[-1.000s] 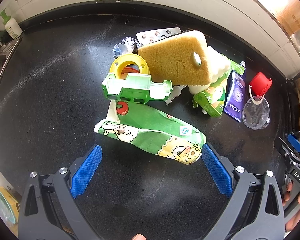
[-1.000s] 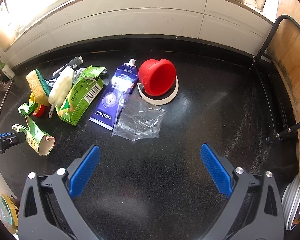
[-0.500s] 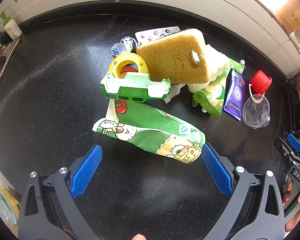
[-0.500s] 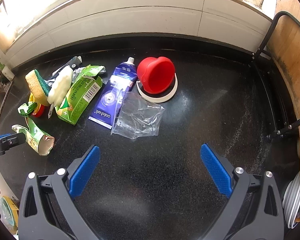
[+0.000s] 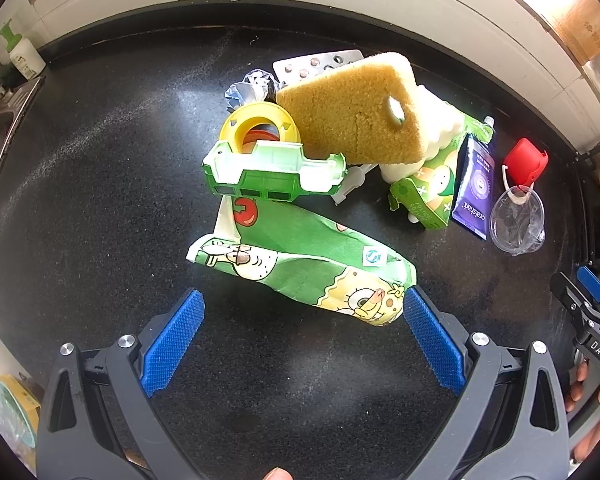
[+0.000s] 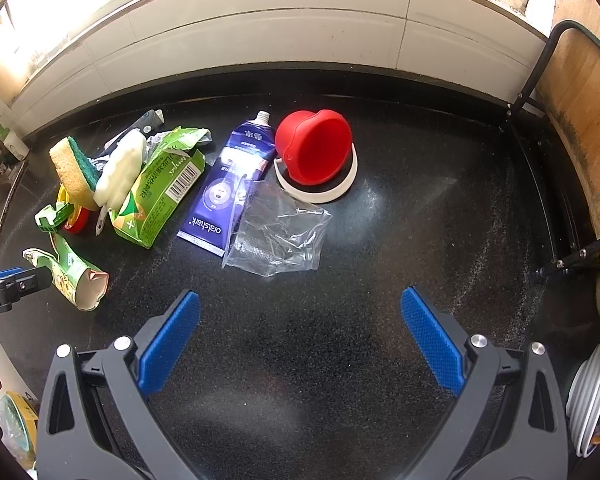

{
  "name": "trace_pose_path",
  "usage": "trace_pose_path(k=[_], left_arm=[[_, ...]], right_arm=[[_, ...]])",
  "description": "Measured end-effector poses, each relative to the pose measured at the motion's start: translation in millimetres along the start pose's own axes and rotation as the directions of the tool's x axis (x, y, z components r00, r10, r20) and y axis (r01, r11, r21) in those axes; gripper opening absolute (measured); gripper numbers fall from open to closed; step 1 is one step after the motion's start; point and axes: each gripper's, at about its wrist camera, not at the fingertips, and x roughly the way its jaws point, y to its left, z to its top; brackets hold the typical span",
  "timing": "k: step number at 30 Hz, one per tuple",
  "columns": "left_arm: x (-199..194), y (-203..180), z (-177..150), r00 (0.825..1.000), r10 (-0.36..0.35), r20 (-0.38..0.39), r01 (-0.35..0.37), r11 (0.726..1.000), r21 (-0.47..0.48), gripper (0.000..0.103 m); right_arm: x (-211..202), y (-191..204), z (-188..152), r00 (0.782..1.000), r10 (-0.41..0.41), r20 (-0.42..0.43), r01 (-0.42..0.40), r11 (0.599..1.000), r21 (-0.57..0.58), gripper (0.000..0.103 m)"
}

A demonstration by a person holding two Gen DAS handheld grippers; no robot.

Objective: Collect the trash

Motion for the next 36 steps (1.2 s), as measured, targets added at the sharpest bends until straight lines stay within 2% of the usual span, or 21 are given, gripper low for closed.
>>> trace_pose_path(k=[10, 16, 24, 29, 31, 32, 34, 35, 36], left_arm=[[0, 5, 9, 1.0, 0.01, 0.002, -0.01, 1.0, 0.002, 0.097], [0, 27, 29, 0.999, 0.047, 0.014, -0.046, 0.998, -0.032, 0.097], [10, 57, 55, 0.997, 0.071, -0.001, -0.071, 0.994, -0.083, 0.097], [25, 55, 68, 0.998, 0.056, -0.028, -0.057, 0.998, -0.029, 0.097], [33, 55, 72, 0.999, 0.024, -0.041, -0.025, 0.999, -0.026, 0.097], [36, 56, 75, 0.999, -0.022, -0.037, 0.021, 0.999, -0.032, 0.097], [39, 56, 77, 0.997, -0.077, -0.022, 0.076, 0.996, -0.039, 0.094], [42, 57, 79, 0.994, -0.111, -0.019, 0.11, 0.993, -0.04, 0.085], [45, 58, 80, 0.989, -0.144, -0.026, 0.143, 0.989, -0.038, 0.068]], right_arm=[[4, 0, 7, 1.0, 0.011, -0.007, -0.011, 1.0, 0.003, 0.097], [12, 5, 34, 0.999, 0.025, -0.02, -0.025, 0.999, 0.024, 0.097], [42, 29, 54, 0.997, -0.017, -0.072, 0.014, 0.999, -0.036, 0.097], [70, 21, 56, 0.991, -0.02, -0.131, 0.021, 1.0, 0.007, 0.097], [77, 17, 58, 0.992, 0.005, -0.123, 0.0, 0.999, 0.035, 0.097], [79, 14, 60, 0.993, 0.026, -0.119, -0.02, 0.999, 0.051, 0.096], [81, 8, 63, 0.992, 0.089, -0.087, -0.081, 0.993, 0.087, 0.072], [84, 5, 63, 0.988, 0.12, -0.095, -0.11, 0.989, 0.098, 0.053], [86, 3, 64, 0.983, 0.151, -0.107, -0.139, 0.984, 0.114, 0.052]])
